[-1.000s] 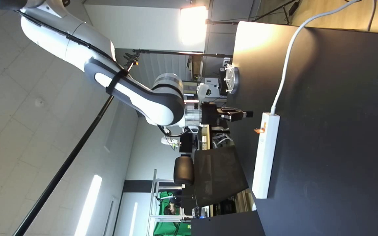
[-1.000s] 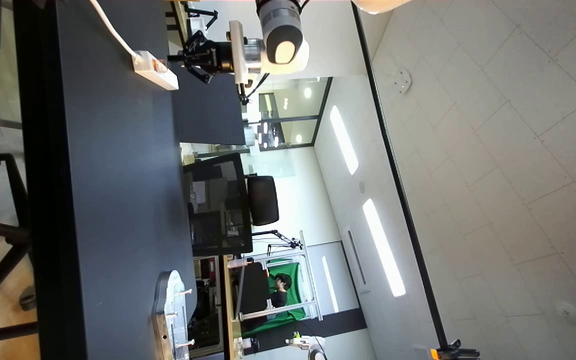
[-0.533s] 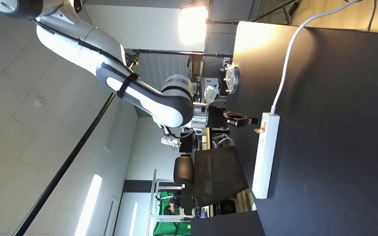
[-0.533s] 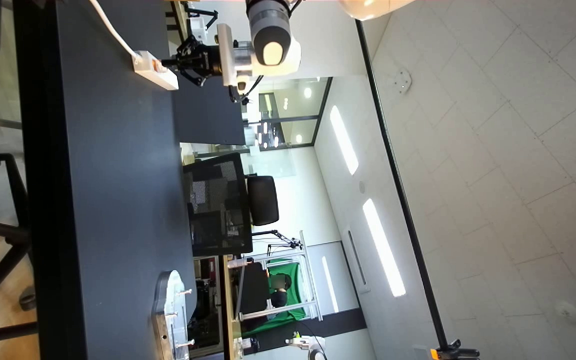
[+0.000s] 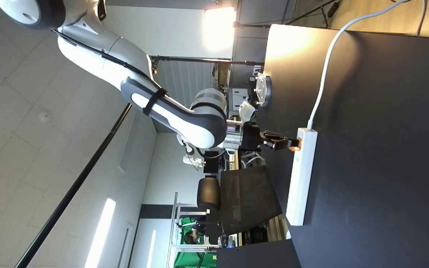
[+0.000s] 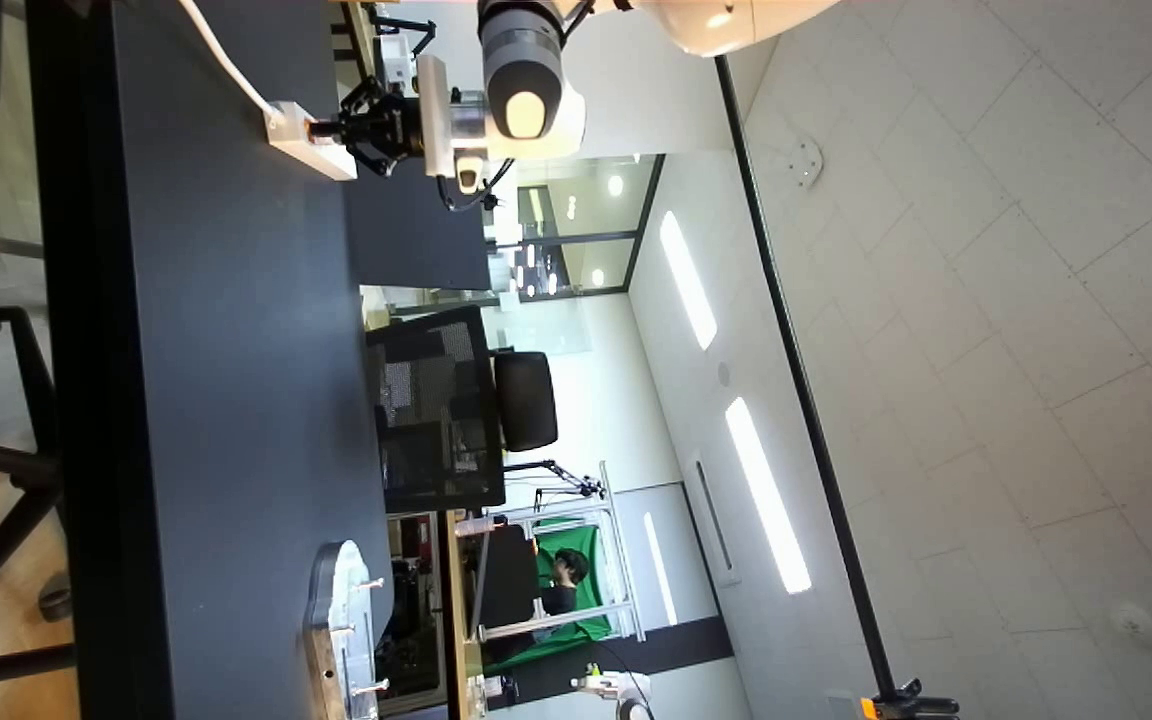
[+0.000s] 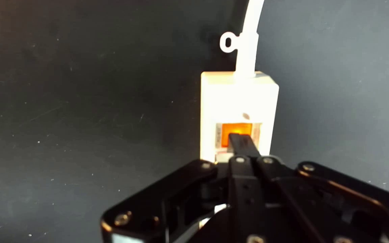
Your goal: Turn the adapter switch on and off
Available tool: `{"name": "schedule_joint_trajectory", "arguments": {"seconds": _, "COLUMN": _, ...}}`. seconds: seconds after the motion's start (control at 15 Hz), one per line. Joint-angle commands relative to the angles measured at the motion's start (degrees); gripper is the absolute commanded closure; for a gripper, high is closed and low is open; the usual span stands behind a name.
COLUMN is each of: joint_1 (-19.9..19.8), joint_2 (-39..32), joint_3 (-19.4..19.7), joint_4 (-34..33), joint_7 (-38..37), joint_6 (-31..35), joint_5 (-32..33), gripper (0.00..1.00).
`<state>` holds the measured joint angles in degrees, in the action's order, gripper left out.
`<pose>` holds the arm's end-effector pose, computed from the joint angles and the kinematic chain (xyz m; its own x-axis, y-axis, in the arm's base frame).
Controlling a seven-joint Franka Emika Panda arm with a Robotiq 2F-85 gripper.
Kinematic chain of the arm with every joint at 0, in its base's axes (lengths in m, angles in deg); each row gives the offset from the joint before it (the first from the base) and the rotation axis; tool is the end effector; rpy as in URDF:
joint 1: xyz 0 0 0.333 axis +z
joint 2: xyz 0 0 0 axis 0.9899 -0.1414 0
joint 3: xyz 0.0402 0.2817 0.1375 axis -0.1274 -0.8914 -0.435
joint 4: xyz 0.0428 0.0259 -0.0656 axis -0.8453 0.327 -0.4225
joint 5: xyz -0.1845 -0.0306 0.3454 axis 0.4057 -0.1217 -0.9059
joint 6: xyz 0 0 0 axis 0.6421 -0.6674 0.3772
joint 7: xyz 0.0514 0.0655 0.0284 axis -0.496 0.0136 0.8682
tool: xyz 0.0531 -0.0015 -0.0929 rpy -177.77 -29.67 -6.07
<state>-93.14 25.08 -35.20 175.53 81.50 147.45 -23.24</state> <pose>0.6146 -0.0449 0.1312 0.9221 0.3715 0.1080 0.3769 -0.9256 -0.0342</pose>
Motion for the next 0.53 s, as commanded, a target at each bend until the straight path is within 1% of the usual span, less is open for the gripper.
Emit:
{"name": "schedule_joint_trajectory", "arguments": {"seconds": 0.0, "joint_1": -1.7, "joint_2": -2.3, "joint_3": -1.6, "joint_4": -2.8, "joint_7": -0.4, "joint_6": -0.5, "joint_5": -0.8, "gripper": 1.00}}
{"name": "schedule_joint_trajectory", "arguments": {"seconds": 0.27, "joint_1": -2.7, "joint_2": -3.7, "joint_3": -2.3, "joint_4": -4.3, "joint_7": -0.4, "joint_6": -2.2, "joint_5": -1.8, "gripper": 1.00}}
{"name": "schedule_joint_trajectory", "arguments": {"seconds": 0.47, "joint_1": -2.2, "joint_2": -3.8, "joint_3": -2.0, "joint_4": -4.5, "joint_7": -1.2, "joint_6": -2.9, "joint_5": -2.0, "gripper": 1.00}}
